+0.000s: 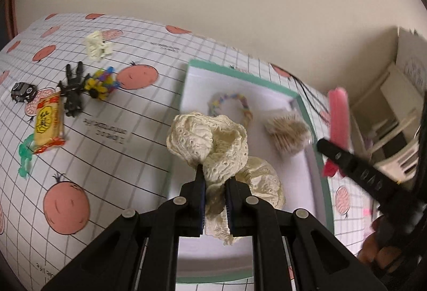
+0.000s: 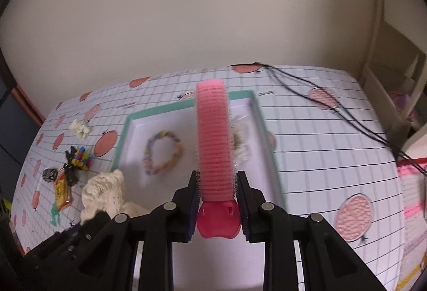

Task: Organize objects
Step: 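Carry the lace cloth and pink roller into the tray with both tools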

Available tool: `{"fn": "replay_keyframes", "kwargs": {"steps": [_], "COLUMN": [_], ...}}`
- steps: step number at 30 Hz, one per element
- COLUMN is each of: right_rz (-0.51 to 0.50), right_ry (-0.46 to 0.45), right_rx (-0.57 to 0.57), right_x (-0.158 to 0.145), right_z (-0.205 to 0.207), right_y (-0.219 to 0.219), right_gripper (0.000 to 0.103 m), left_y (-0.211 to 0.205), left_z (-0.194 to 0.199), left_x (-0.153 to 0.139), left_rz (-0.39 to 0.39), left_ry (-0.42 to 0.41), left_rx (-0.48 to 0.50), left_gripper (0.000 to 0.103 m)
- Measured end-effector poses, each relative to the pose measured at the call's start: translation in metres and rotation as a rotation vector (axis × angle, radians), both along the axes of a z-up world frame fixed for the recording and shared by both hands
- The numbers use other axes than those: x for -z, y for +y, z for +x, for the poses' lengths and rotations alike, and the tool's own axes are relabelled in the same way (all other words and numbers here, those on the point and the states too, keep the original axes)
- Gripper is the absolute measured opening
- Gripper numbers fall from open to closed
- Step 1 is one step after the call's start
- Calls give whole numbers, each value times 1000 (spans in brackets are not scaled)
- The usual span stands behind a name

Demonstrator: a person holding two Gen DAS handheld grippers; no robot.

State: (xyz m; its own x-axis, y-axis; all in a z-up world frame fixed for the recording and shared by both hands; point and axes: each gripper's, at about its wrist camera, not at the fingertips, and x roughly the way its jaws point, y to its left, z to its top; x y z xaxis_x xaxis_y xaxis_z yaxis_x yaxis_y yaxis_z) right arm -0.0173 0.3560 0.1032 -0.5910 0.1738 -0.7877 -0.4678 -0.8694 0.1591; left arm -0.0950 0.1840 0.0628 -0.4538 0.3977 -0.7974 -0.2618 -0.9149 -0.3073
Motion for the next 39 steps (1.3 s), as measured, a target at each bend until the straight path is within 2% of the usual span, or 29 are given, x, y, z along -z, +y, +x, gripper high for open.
{"fn": "replay_keyframes", "kwargs": {"steps": [5, 17, 33, 39], "right_rz": [-20, -72, -45, -35], "right_ry": [-15, -104, -139, -144], "right_rx": [41, 77, 58, 59], "right_x": [8, 51, 68, 69], "right_z": [7, 4, -8, -9], "right_y": [16, 29, 19, 18], "right_gripper": [28, 28, 27, 27], "left_y": [14, 25, 27, 28], "left_z": [3, -5, -14, -15], "left_x": [12, 35, 44, 44], "left_rz": [-36, -109, -63, -69], "left_ry": [-18, -12, -52, -52], "left_rx": [24, 58, 70, 79], "left_gripper": [13, 14, 17, 18]}}
